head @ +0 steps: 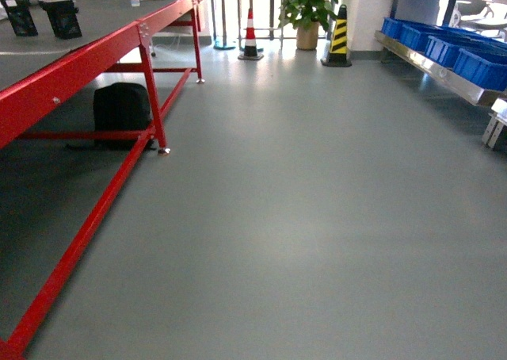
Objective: Sort blue parts and orange caps into right shelf containers
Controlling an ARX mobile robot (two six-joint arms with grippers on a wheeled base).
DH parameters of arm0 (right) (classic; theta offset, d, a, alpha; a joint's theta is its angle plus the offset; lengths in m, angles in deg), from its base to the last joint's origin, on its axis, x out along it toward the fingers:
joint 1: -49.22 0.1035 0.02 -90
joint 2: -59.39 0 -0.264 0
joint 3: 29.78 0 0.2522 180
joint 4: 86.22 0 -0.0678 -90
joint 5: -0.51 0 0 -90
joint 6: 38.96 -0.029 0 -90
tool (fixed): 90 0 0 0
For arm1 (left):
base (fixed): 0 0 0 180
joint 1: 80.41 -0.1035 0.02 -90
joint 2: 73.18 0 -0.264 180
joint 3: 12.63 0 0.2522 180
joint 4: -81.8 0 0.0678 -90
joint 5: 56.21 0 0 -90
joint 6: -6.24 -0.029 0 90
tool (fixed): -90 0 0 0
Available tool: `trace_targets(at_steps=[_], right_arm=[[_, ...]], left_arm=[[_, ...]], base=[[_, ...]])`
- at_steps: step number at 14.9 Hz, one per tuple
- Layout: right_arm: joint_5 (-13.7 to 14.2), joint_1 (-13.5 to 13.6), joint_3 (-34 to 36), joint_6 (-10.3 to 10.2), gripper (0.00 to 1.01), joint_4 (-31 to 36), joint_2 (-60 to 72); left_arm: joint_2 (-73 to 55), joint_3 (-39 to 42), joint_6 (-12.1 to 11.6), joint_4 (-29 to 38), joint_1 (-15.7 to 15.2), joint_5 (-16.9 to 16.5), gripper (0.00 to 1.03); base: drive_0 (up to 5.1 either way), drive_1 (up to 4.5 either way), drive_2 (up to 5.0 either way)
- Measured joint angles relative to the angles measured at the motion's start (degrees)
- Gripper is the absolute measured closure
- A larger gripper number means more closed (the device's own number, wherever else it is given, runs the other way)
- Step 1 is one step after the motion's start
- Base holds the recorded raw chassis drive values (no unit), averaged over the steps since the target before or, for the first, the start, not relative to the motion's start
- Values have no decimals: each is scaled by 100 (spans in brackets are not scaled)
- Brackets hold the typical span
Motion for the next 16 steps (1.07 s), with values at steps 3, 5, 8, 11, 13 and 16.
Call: trace_targets(at_steps=[3, 5, 8, 11, 13, 16], right_arm=[[2, 0, 2, 0, 56, 15, 9], [0, 0, 2, 0, 56, 22, 9], [-4, 2, 0, 0, 56, 7, 0], [4, 0, 0, 0, 56, 42, -2], [-11, 2, 0, 0, 56, 42, -2], [-15, 2, 0, 0, 56, -4, 0]], left_arm=[[-7, 0, 0, -4, 0, 0, 58], [-9, 0, 0, -2, 0, 2, 58], [-11, 2, 0, -11, 0, 0, 58], [-9, 2, 0, 2, 0, -2, 58], [-9, 2, -2, -9, 0, 0, 58], [-11, 2, -2, -35, 0, -2, 58]], base=[[0, 0, 0], [0, 0, 0], [0, 0, 0], [0, 0, 0], [0, 0, 0], [0, 0, 0]])
